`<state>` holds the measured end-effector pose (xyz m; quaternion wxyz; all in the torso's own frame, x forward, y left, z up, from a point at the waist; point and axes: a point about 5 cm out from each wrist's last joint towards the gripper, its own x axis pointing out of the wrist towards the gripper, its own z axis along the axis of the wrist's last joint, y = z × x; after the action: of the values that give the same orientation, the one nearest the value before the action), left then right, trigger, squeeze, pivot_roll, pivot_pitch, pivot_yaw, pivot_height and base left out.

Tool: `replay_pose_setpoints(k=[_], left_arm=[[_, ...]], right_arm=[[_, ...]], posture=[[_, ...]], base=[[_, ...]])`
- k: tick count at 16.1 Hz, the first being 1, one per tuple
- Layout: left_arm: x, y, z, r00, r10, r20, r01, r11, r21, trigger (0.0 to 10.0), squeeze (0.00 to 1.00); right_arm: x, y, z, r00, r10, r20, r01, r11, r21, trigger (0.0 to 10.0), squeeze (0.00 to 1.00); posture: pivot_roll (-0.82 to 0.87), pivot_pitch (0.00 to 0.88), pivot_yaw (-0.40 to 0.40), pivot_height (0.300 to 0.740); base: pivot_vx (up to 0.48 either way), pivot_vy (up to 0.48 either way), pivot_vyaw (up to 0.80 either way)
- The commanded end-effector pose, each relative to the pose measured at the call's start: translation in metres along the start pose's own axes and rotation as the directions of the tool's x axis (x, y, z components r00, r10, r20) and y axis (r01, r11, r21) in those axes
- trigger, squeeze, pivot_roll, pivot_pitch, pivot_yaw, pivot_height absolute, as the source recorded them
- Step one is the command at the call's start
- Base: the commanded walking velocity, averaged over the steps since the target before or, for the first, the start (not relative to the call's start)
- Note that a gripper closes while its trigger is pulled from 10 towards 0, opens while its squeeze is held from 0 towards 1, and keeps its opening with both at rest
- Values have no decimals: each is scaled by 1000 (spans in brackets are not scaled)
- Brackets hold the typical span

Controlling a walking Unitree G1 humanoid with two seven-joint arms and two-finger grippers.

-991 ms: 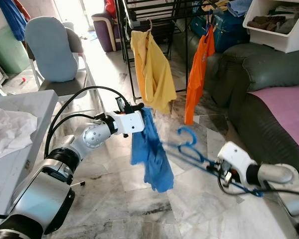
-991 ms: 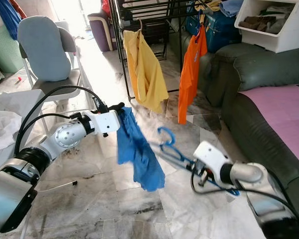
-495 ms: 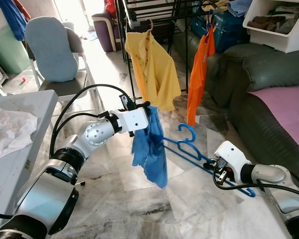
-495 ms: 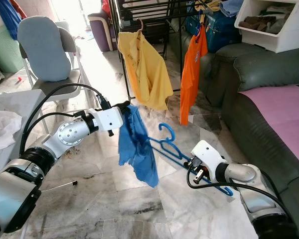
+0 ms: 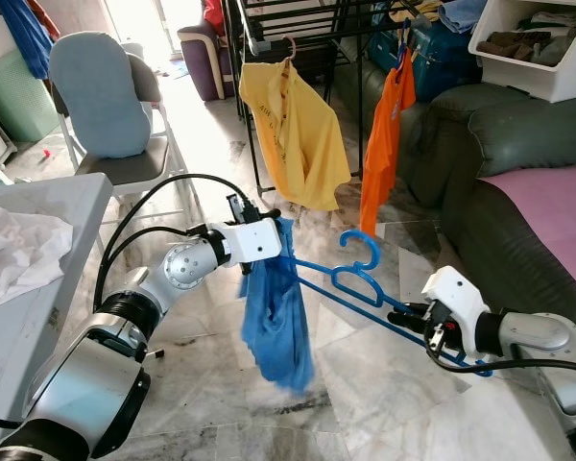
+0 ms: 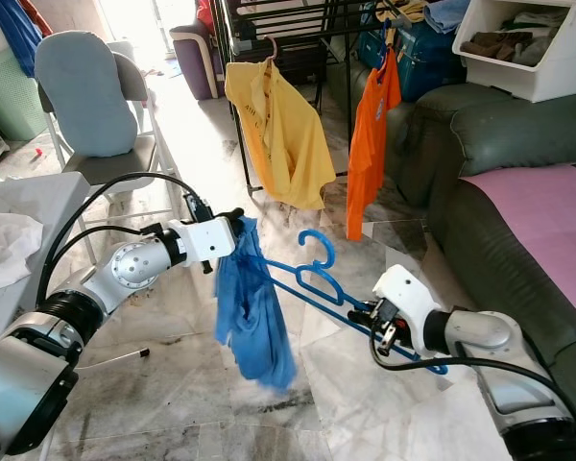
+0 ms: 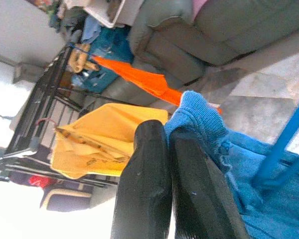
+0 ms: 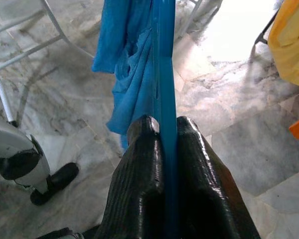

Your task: Hang hanger

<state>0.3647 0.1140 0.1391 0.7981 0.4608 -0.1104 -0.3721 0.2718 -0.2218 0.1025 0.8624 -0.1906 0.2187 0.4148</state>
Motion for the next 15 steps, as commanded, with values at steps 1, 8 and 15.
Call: replay_pose_setpoints(k=[1, 8, 15], left_arm=[[-2, 5, -1, 1000, 4, 2, -4, 1000, -6, 10000, 0], [-8, 8, -7, 1000, -13, -20, 11, 995, -95, 10000, 0], [-5, 30, 15, 979, 95, 179, 17, 842, -539, 10000, 0]], right_arm=[[3, 0, 1, 1000, 5, -12, -6, 1000, -27, 10000, 0], [5, -1, -20, 992, -39, -120, 33, 998, -54, 10000, 0], [17, -9, -61, 964, -206, -167, 242, 940, 240, 10000, 0]], posture=[[-165, 0, 76, 740], [-168, 0, 79, 740], [-158, 0, 75, 740]], base=[[0, 0, 0], [0, 0, 0], [0, 0, 0]])
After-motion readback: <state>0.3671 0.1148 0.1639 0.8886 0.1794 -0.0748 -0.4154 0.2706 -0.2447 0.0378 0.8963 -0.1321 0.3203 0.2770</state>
